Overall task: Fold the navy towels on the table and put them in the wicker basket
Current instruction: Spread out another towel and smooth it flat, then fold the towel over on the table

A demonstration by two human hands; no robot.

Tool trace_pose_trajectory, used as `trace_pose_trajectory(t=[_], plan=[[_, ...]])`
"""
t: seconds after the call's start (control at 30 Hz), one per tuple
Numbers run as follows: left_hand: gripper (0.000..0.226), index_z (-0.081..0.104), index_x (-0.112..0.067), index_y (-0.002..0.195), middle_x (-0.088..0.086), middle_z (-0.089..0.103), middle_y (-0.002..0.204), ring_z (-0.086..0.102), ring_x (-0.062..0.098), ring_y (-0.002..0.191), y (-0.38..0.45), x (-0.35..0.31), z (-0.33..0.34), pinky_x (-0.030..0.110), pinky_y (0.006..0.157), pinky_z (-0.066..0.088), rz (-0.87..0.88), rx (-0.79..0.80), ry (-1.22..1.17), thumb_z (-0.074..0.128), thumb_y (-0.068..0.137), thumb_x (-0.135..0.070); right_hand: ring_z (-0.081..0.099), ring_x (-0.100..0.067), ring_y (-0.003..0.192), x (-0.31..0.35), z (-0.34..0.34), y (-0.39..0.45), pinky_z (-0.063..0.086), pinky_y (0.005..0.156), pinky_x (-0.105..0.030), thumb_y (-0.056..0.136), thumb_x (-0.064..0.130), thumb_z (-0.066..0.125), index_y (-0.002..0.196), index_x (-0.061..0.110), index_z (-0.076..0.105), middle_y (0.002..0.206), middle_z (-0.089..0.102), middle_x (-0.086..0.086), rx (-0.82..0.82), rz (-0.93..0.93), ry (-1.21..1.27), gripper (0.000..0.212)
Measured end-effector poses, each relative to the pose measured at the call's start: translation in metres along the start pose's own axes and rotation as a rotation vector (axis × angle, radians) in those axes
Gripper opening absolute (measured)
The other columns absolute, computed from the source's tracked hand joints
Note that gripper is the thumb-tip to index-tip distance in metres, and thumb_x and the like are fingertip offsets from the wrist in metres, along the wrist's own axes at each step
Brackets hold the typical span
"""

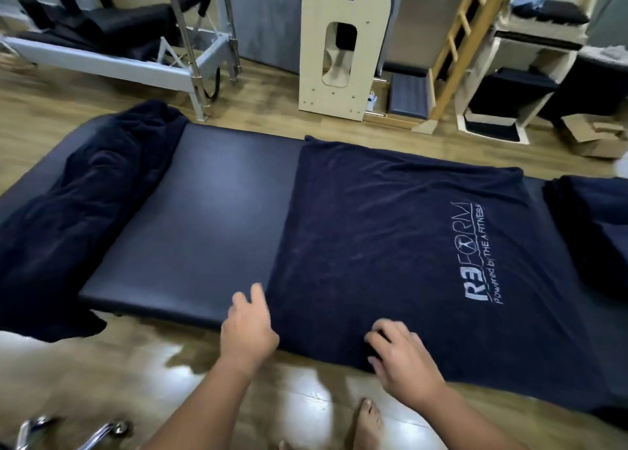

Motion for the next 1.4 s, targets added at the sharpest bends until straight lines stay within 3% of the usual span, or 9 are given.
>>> trace_pose_trajectory(t=[0.07, 0.17, 0.23, 0.4, 0.63, 0.8, 1.0, 1.23, 1.4], plan=[[0.076, 0.04, -0.02, 0.136, 0.012, 0.043, 0.13, 0.052, 0.036, 0.114, -0.008, -0.039, 0.003, 0.042, 0.085, 0.052, 0.281, -0.124, 0.093, 0.063, 0.065, -0.008, 0.054, -0.027, 0.115, -0.032, -0.002, -0.01, 0.053, 0.078, -0.046, 0.069, 0.044, 0.083, 0.123, 0.03, 0.06, 0.131, 0.052, -0.001, 0.048, 0.269, -0.029, 0.06], [0.079, 0.03, -0.024, 0.154, 0.014, 0.012, 0.166, 0.016, 0.04, 0.151, -0.026, -0.087, 0.044, 0.052, 0.117, 0.03, 0.566, 0.06, 0.249, 0.057, 0.081, -0.011, 0.048, -0.029, 0.124, -0.057, 0.008, -0.034, 0.053, 0.081, -0.049, 0.08, 0.055, 0.07, 0.139, 0.029, 0.05, 0.141, 0.046, -0.005, 0.138, 0.401, -0.059, 0.067], [0.07, 0.022, -0.022, 0.156, 0.011, -0.004, 0.168, -0.001, 0.039, 0.153, -0.035, -0.094, 0.064, 0.057, 0.122, 0.013, 0.502, 0.22, 0.329, 0.051, 0.091, -0.019, 0.053, -0.025, 0.11, -0.057, 0.006, -0.039, 0.052, 0.073, -0.042, 0.084, 0.054, 0.065, 0.131, 0.027, 0.054, 0.127, 0.051, 0.001, 0.15, 0.343, -0.054, 0.056], [0.044, 0.043, -0.022, 0.134, 0.005, 0.027, 0.151, 0.029, 0.029, 0.132, -0.05, -0.158, 0.069, 0.054, 0.112, 0.03, 0.607, 0.156, 0.386, 0.052, 0.092, -0.031, 0.044, -0.021, 0.12, -0.105, -0.004, -0.056, 0.047, 0.09, -0.036, 0.1, 0.048, 0.044, 0.141, 0.028, 0.042, 0.131, 0.043, 0.004, 0.148, 0.451, 0.074, 0.046], [0.085, -0.005, -0.055, 0.153, -0.009, -0.032, 0.163, -0.027, 0.047, 0.147, -0.064, -0.233, 0.131, 0.074, 0.113, 0.0, 0.609, 0.333, 0.456, 0.055, 0.098, -0.03, 0.008, -0.024, 0.151, -0.235, 0.0, -0.132, 0.037, 0.105, -0.051, 0.098, 0.054, 0.048, 0.149, 0.039, 0.03, 0.163, 0.013, -0.002, 0.115, 0.841, 0.155, 0.055], [0.066, 0.022, -0.048, 0.152, -0.01, -0.011, 0.168, -0.013, 0.034, 0.154, -0.09, -0.284, 0.157, 0.072, 0.116, 0.003, 0.749, 0.288, 0.477, 0.05, 0.097, -0.025, 0.007, -0.031, 0.15, -0.306, 0.001, -0.182, 0.035, 0.106, -0.057, 0.1, 0.052, 0.044, 0.151, 0.038, 0.025, 0.164, 0.008, -0.012, 0.047, 1.094, 0.205, 0.056], [0.061, 0.031, -0.035, 0.146, -0.007, 0.033, 0.141, 0.036, 0.022, 0.124, -0.092, -0.332, 0.144, 0.044, 0.097, 0.036, 0.746, 0.188, 0.519, 0.06, 0.092, -0.034, 0.04, -0.034, 0.121, -0.352, -0.017, -0.213, 0.04, 0.091, -0.047, 0.097, 0.026, 0.054, 0.126, 0.016, 0.045, 0.134, 0.044, -0.013, -0.097, 1.354, 0.235, 0.032], [0.051, 0.04, -0.045, 0.142, -0.009, 0.037, 0.124, 0.036, 0.018, 0.117, -0.086, -0.351, 0.151, 0.045, 0.092, 0.036, 0.706, 0.283, 0.474, 0.055, 0.094, -0.037, 0.055, -0.032, 0.103, -0.385, -0.025, -0.222, 0.044, 0.078, -0.04, 0.084, 0.008, 0.056, 0.106, 0.017, 0.05, 0.112, 0.058, -0.007, -0.102, 1.253, 0.261, 0.025], [0.015, 0.058, -0.034, 0.109, -0.003, 0.022, 0.151, 0.016, 0.021, 0.142, -0.059, -0.366, 0.145, 0.067, 0.115, 0.02, 0.627, 0.305, 0.352, 0.053, 0.096, -0.029, 0.049, -0.029, 0.104, -0.372, -0.038, -0.182, 0.046, 0.085, -0.04, 0.075, 0.009, 0.065, 0.122, 0.022, 0.049, 0.12, 0.049, -0.005, -0.08, 1.009, 0.081, 0.051]])
Point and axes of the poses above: each hand's wrist, its own y-axis towards the middle knuckle, its own z-axis out of the palm, x = y × z, the point moved 10 cm from there along y, towards the middle knuckle
